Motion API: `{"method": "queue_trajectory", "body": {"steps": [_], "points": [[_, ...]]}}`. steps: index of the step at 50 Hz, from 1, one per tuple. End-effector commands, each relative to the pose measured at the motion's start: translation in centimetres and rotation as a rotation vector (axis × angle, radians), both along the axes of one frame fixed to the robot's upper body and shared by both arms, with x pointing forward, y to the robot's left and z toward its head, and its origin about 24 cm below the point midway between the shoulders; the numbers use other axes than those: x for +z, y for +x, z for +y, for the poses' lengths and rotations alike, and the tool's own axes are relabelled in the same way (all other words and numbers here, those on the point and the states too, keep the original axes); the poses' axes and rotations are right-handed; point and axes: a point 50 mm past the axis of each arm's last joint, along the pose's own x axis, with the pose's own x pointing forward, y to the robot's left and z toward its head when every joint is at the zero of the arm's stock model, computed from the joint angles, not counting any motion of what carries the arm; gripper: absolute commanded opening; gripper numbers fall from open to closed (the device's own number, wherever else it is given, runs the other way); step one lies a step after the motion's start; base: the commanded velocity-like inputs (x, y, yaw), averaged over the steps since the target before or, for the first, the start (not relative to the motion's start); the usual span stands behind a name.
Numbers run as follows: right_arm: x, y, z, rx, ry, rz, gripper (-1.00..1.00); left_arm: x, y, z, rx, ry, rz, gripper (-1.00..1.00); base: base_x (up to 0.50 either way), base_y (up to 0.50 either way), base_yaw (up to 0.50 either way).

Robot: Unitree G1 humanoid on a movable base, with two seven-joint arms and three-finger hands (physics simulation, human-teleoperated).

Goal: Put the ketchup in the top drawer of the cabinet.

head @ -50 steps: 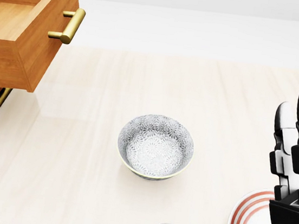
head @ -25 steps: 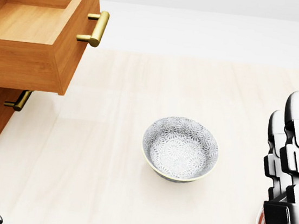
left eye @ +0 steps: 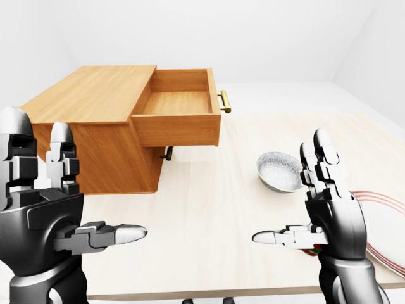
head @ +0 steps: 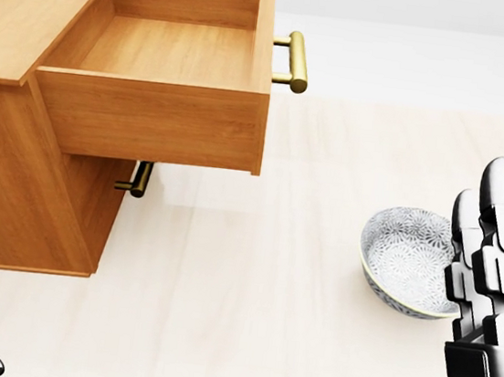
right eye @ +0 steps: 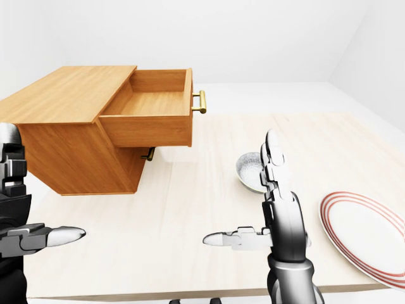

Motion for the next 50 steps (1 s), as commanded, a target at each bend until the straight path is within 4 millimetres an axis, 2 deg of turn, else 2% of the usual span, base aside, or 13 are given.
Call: {"method": "queue_trajectory", "body": {"steps": [1,13,25,31,37,40,41,43,48,50], "points": [[0.0,0.0,-0.1,-0.002,0.002,0.001,1.0,0.0,0.1,0.0,0.0,0.0,0.001,1.0,0.0,0.5,0.0],[0.3,0.1,0.0,0.0,-0.007,-0.016,1.0,-0.1,0.0,0.0,-0.003,-0.001,0.003,1.0,0.0,0.5,0.0],[-0.1,-0.1,-0.4,0.025,0.045,0.004,1.0,-0.2,0.1,-0.1,-0.007,-0.002,0.011,1.0,0.0,0.01,0.0],[0.3,-0.4,-0.9,0.016,0.058,-0.015,1.0,0.0,0.0,-0.2,-0.007,-0.002,0.001,1.0,0.46,0.0,0.0],[0.3,-0.4,-1.4,0.021,-0.001,-0.004,1.0,0.1,-0.1,-0.2,-0.005,0.003,-0.004,1.0,0.07,0.0,0.0],[0.2,-0.2,-2.3,0.037,-0.015,0.005,1.0,-0.1,0.0,-0.1,-0.003,0.006,0.008,1.0,0.0,0.0,0.0],[0.5,-0.3,-2.6,0.023,-0.038,-0.007,1.0,-0.2,0.0,-0.1,-0.003,0.007,0.011,1.0,0.0,0.0,0.0],[2.6,-1.4,-3.1,0.024,-0.093,-0.112,1.0,-0.2,0.1,0.1,0.001,0.008,0.013,1.0,0.0,0.0,0.0],[4.6,-2.1,-4.2,0.016,-0.196,-0.201,1.0,-0.3,0.2,0.0,-0.001,0.007,0.02,1.0,0.0,0.0,0.0],[4.8,-2.2,-4.3,0.024,-0.194,-0.212,1.0,-0.3,0.2,0.0,-0.001,0.007,0.016,1.0,0.0,0.0,0.0]]}}
